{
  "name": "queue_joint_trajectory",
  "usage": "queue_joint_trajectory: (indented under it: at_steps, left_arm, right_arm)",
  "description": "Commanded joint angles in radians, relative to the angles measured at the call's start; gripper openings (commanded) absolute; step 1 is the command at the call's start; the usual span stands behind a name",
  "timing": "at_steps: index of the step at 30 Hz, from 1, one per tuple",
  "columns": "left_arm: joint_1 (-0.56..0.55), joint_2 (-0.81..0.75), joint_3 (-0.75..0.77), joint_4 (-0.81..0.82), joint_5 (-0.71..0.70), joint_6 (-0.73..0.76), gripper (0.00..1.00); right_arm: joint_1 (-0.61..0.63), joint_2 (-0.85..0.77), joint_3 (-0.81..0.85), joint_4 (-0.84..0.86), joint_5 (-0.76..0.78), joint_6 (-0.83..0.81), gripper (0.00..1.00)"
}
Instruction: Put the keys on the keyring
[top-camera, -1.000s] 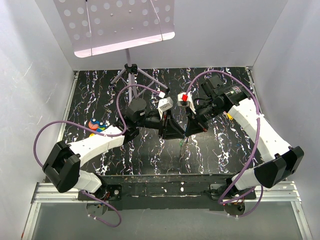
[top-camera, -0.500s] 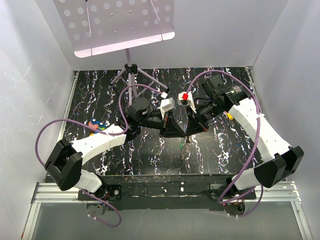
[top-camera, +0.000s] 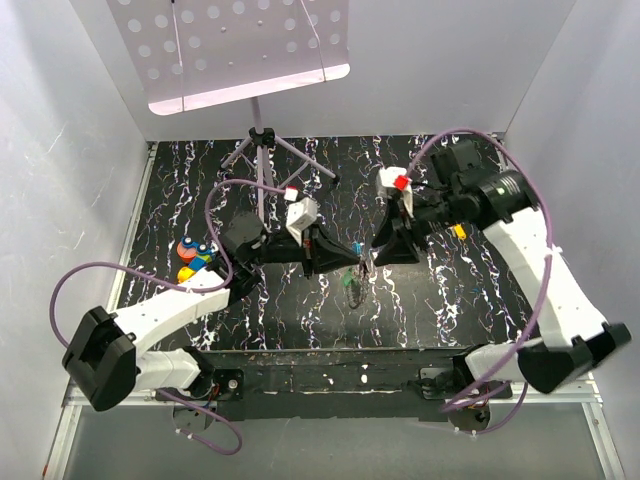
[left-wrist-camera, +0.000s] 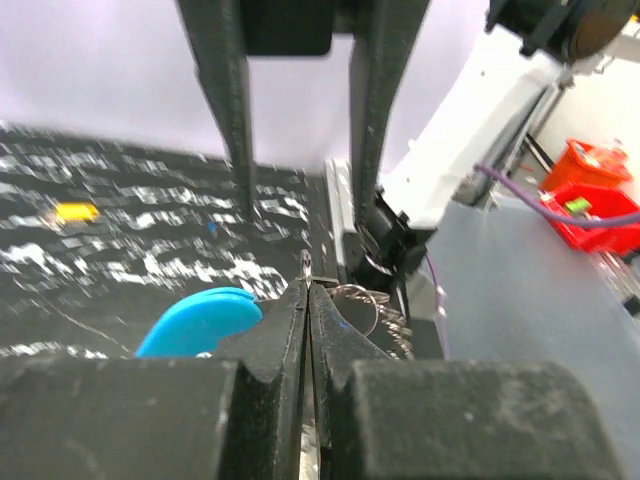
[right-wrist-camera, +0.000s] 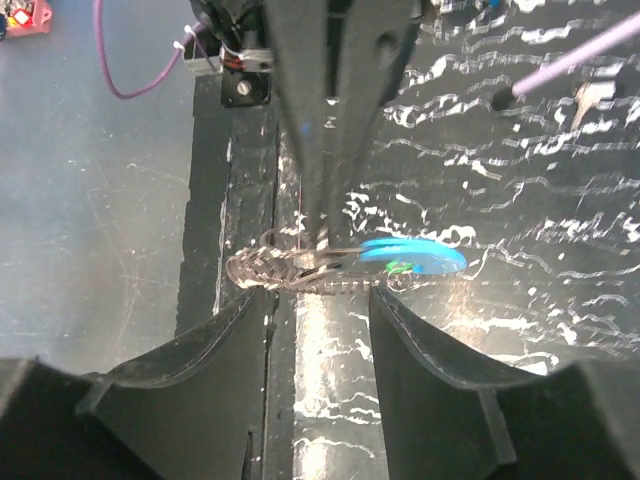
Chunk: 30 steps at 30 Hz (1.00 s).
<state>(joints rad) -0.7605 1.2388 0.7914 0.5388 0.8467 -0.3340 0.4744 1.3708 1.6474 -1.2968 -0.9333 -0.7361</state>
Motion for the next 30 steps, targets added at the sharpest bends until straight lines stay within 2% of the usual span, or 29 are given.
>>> queue_joint_trajectory:
  at_steps: [1, 3, 6, 8, 12, 14, 19, 25, 30]
  left_arm:
    - [0.018, -0.079, -0.044, 0.338, -0.093, -0.058, 0.0]
    - [0.024, -0.082, -0.07, 0.473, -0.127, -0.097, 0.0]
    - [0.033, -0.065, -0.086, 0.653, -0.162, -0.175, 0.0]
    - [0.046, -0.046, -0.077, 0.737, -0.173, -0.247, 0.0]
    - [0.076, 0.0, -0.078, 0.913, -0.218, -0.405, 0.0]
    - [0.082, 0.031, -0.072, 0.951, -0.201, -0.442, 0.0]
    - [0.087, 0.054, -0.066, 0.934, -0.137, -0.461, 0.0]
    - [0.087, 0.059, -0.075, 0.915, -0.103, -0.464, 0.0]
    - [0.086, 0.051, -0.077, 0.899, -0.09, -0.458, 0.0]
  right_arm:
    - [-0.014, -0.192, -0.113, 0.259, -0.168, 0.029, 0.55]
    - [-0.014, -0.306, -0.275, 0.536, -0.191, 0.175, 0.57]
    - [-0.014, -0.453, -0.472, 0.992, -0.144, 0.439, 0.67]
    - [-0.013, -0.486, -0.526, 1.158, -0.11, 0.576, 0.69]
    - [-0.014, -0.46, -0.494, 1.215, -0.088, 0.76, 0.66]
    - [-0.014, -0.458, -0.5, 1.264, -0.076, 0.822, 0.66]
    - [-0.014, -0.443, -0.503, 1.334, -0.076, 0.961, 0.62]
    - [-0.014, -0.386, -0.491, 1.343, -0.114, 1.034, 0.45]
    - [-0.014, -0.378, -0.5, 1.341, -0.099, 1.029, 0.43]
